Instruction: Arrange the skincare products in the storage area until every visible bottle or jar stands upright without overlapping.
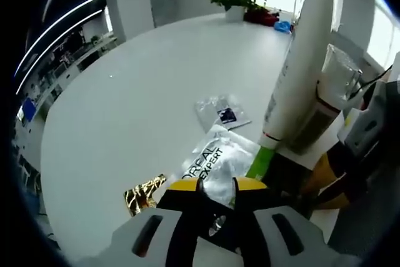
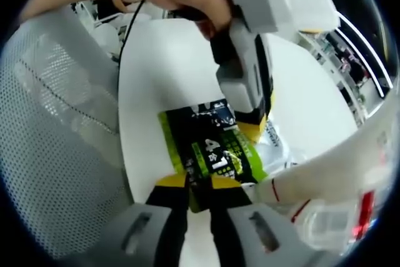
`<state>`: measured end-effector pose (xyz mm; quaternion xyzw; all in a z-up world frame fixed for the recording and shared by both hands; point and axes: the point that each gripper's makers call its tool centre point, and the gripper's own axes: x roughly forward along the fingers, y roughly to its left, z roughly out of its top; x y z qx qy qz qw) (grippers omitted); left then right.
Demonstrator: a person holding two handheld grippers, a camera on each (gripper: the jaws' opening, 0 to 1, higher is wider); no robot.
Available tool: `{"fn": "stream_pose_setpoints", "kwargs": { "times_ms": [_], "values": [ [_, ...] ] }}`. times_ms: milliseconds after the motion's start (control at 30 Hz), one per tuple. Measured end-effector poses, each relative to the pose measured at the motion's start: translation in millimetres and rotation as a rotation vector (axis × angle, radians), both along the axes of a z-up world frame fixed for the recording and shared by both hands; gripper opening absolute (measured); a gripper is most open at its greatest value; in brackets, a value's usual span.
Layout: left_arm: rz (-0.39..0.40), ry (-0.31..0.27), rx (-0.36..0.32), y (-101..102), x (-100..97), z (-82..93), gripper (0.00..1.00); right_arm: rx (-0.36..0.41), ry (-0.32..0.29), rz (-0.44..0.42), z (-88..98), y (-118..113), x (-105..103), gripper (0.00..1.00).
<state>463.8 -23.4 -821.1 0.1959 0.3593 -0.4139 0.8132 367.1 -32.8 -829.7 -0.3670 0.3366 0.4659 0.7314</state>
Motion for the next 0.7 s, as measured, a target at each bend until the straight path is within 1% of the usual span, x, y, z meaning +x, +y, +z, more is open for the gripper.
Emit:
{"fn": "stream_pose_setpoints", "kwargs": {
  "times_ms": [67,267,367,433,567,700],
  "values": [
    [-0.007,0.001,0.005,0,-1.4,1.1,0.19,0.001,0.003,0.000,-0.1,0,0,0.11],
    [-0.037,-0.020,0.028,1,-4.6,8.5,0.20,0.007,0.010,-0.005,0.0,0,0,0.11],
    [-0.035,-0.030,0.025,4,-4.2,15.2,0.20,0.002,0.001,0.004,0.7,0,1,0.12],
    [-0.034,-0.035,0.023,6,-4.9,19.1,0.20,0.008,0.015,0.001,0.3,1,0,0.11],
    [-0.025,-0.044,0.038,12,-6.0,25.3,0.22,0.008,0.018,0.007,2.1,0,-1,0.11],
    [-0.015,-0.050,0.027,16,-10.5,35.3,0.23,0.025,0.010,0.007,10.5,0,-2,0.11]
  ]
}}
